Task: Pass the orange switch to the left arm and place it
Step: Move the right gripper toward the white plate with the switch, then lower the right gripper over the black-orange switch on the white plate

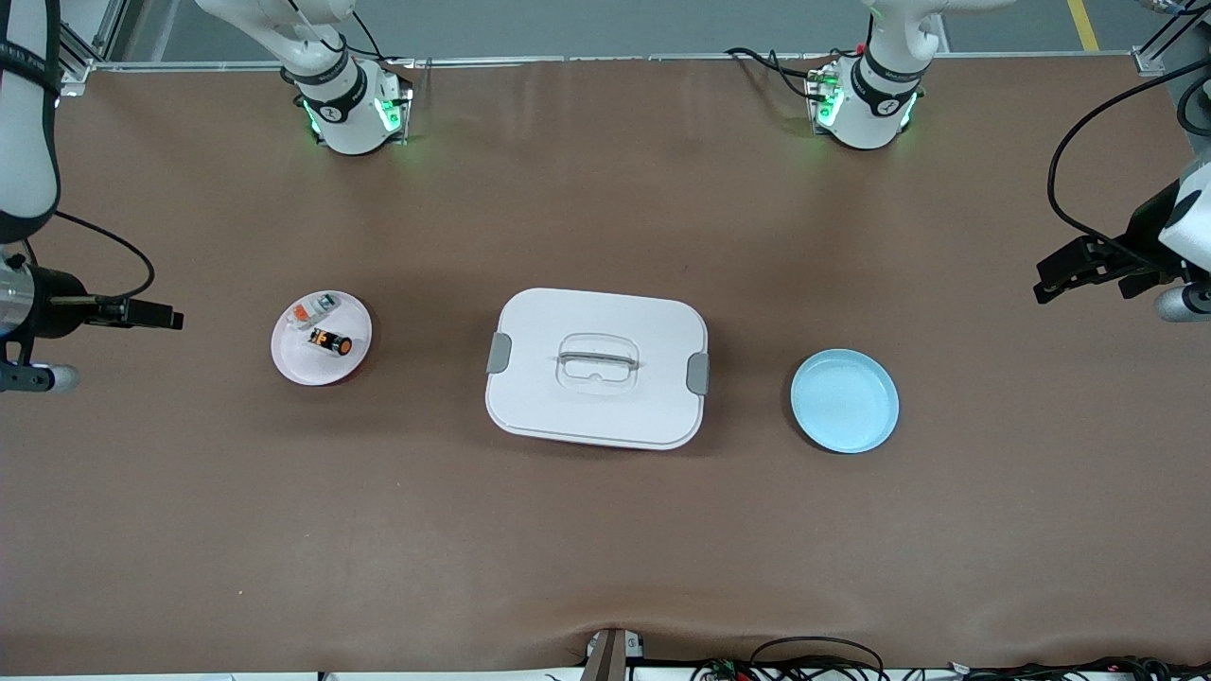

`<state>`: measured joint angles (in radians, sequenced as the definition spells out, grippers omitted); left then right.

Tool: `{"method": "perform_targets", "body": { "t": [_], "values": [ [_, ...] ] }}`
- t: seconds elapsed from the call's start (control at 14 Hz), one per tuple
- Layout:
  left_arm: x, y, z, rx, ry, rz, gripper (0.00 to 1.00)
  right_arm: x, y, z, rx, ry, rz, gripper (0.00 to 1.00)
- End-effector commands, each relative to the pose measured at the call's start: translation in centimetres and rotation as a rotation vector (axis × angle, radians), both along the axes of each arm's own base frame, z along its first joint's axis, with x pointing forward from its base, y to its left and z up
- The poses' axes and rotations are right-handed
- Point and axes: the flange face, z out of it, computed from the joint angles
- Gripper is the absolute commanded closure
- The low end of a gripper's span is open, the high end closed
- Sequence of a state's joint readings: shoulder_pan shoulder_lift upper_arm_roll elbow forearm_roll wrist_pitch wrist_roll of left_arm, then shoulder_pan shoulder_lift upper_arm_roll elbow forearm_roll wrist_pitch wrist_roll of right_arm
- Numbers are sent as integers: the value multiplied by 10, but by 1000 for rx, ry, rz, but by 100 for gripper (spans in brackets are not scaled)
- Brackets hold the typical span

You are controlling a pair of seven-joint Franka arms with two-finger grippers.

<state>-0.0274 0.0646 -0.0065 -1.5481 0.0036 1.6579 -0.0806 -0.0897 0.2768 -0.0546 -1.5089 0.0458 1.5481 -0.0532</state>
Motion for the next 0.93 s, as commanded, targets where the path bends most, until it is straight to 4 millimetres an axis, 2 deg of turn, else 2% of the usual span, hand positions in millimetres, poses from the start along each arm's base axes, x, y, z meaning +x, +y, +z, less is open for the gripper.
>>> {"method": "perform_targets", "body": {
  "t": [0.0, 0.14, 0.43, 0.64, 0.86],
  "values": [
    [0, 0, 3, -14, 0, -8, 0, 4, -13, 3, -24, -45, -23, 0],
    [0, 1, 3, -14, 1, -8, 0, 3, -19, -23, -23, -39, -106, 0],
    [0, 1, 3, -15, 0, -6, 0, -10, 4, -87, -16, -19, -309, 0],
    [0, 2, 3, -17, 0, -5, 0, -23, 10, -122, 50, -24, -368, 0],
    [1, 4, 3, -17, 0, 3, 0, -39, 10, -146, 83, -43, -418, 0]
  ]
}}
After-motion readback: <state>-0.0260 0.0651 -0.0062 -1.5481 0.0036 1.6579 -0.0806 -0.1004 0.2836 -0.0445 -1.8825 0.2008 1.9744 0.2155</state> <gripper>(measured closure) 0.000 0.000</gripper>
